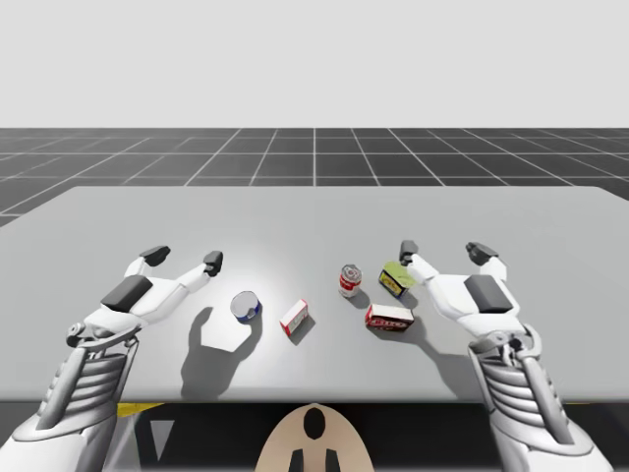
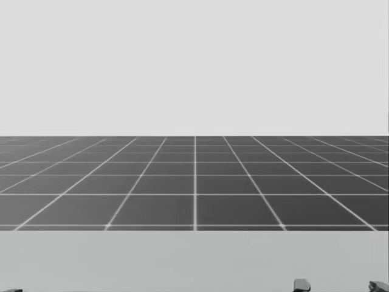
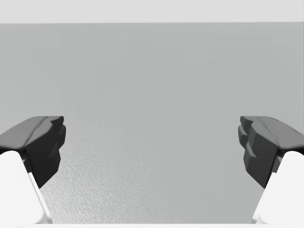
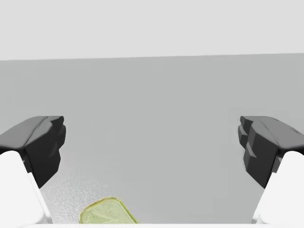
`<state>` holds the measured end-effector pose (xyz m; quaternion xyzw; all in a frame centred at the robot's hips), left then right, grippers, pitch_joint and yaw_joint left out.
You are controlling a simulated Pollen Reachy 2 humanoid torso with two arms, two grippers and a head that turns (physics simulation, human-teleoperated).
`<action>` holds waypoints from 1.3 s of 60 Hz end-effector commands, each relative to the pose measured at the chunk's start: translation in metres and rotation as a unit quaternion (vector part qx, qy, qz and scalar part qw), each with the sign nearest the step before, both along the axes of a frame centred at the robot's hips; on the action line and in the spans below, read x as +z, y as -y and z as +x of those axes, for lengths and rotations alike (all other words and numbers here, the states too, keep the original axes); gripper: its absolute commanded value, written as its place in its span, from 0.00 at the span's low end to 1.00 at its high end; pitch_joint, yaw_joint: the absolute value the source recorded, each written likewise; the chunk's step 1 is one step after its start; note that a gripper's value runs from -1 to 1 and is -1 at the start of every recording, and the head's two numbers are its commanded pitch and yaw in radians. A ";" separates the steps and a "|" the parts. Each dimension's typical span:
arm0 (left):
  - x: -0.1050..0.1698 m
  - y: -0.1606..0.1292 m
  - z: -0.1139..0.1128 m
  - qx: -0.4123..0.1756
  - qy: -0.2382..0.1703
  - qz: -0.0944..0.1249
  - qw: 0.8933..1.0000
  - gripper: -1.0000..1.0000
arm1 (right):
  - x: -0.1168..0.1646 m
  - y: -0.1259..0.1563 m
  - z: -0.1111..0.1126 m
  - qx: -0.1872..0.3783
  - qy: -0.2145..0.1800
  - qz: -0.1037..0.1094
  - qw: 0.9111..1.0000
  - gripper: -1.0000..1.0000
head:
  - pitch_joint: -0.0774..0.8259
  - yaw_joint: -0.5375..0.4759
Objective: Lift the meat can off the table.
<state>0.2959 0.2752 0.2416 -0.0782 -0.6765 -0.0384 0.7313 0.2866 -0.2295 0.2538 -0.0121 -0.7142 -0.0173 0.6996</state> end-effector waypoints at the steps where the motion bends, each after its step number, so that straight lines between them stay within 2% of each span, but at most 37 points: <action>1: 0.000 0.000 0.000 -0.001 0.001 0.002 1.000 0.00 | -0.003 -0.003 -0.003 -0.009 0.004 0.024 1.000 0.00 | 0.10 0.53; 2: 0.000 0.000 0.000 0.000 0.001 0.002 1.000 0.00 | -0.003 -0.005 -0.004 0.003 0.004 0.019 1.000 0.00 | 0.11 0.53; 5: 0.000 0.000 0.000 0.001 0.002 0.002 1.000 0.00 | -0.002 -0.006 -0.004 0.020 -0.006 0.025 0.999 0.00 | 0.12 0.53; 9: 0.000 -0.001 0.000 0.003 0.006 0.004 1.000 0.00 | -0.003 -0.007 -0.004 0.027 -0.011 0.004 1.000 0.00 | 0.15 0.53; 14: 0.000 -0.001 0.000 0.004 0.009 0.007 1.000 0.00 | -0.003 -0.007 -0.004 0.024 -0.009 0.002 1.000 0.00 | 0.20 0.53; 15: 0.000 -0.001 0.000 0.006 0.012 0.011 1.000 0.00 | -0.004 -0.006 -0.004 0.024 -0.008 0.000 1.000 0.00 | 0.24 0.52; 31: -0.001 -0.002 0.000 0.006 0.021 0.023 1.000 0.00 | -0.004 -0.006 -0.003 0.034 -0.014 -0.006 0.999 0.00 | 0.46 0.52; 44: -0.001 -0.002 0.000 0.003 0.023 0.025 0.999 0.00 | -0.005 -0.006 -0.003 0.034 -0.014 -0.011 0.999 0.00 | 0.62 0.45; 63: -0.001 0.000 -0.001 -0.004 0.025 0.023 0.999 0.00 | -0.005 -0.007 -0.004 0.045 -0.016 -0.014 0.999 0.00 | 0.74 0.23; 78: -0.001 0.000 -0.001 -0.005 0.024 0.021 0.999 0.00 | -0.004 -0.006 -0.004 0.074 -0.032 -0.010 0.997 0.00 | 0.77 0.20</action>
